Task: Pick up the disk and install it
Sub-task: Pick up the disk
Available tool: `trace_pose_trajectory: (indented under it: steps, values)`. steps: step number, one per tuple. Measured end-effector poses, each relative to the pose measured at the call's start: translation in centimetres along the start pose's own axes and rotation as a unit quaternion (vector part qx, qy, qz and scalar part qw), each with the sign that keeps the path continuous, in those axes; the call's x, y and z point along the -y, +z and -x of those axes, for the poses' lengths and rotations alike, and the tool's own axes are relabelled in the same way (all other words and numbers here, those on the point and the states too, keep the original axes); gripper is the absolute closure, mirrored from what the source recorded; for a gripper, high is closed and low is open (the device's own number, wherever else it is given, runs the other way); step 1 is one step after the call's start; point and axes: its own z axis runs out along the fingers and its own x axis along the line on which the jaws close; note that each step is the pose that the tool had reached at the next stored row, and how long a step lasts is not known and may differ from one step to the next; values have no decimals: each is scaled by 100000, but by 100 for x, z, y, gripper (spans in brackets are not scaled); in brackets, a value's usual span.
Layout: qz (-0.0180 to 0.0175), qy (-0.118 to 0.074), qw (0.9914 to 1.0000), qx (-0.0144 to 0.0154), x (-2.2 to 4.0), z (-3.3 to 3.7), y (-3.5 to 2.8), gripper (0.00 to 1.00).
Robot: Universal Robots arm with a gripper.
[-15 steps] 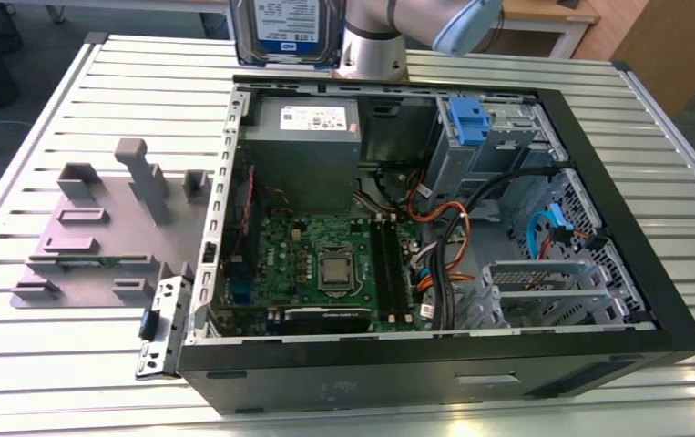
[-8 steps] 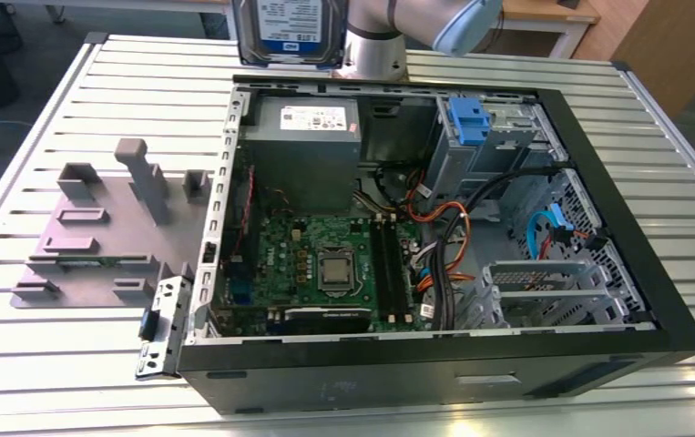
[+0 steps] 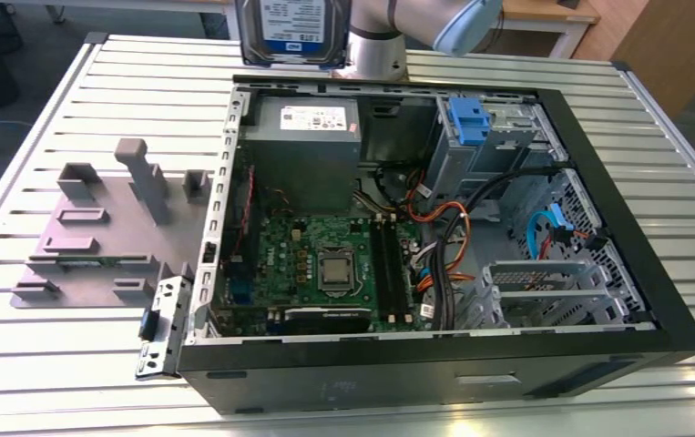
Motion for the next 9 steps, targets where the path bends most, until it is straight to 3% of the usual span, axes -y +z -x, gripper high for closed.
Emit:
trace_pose_trajectory:
  steps: [9]
  values:
    - [2,2,100000,0,36,1,-1,63]
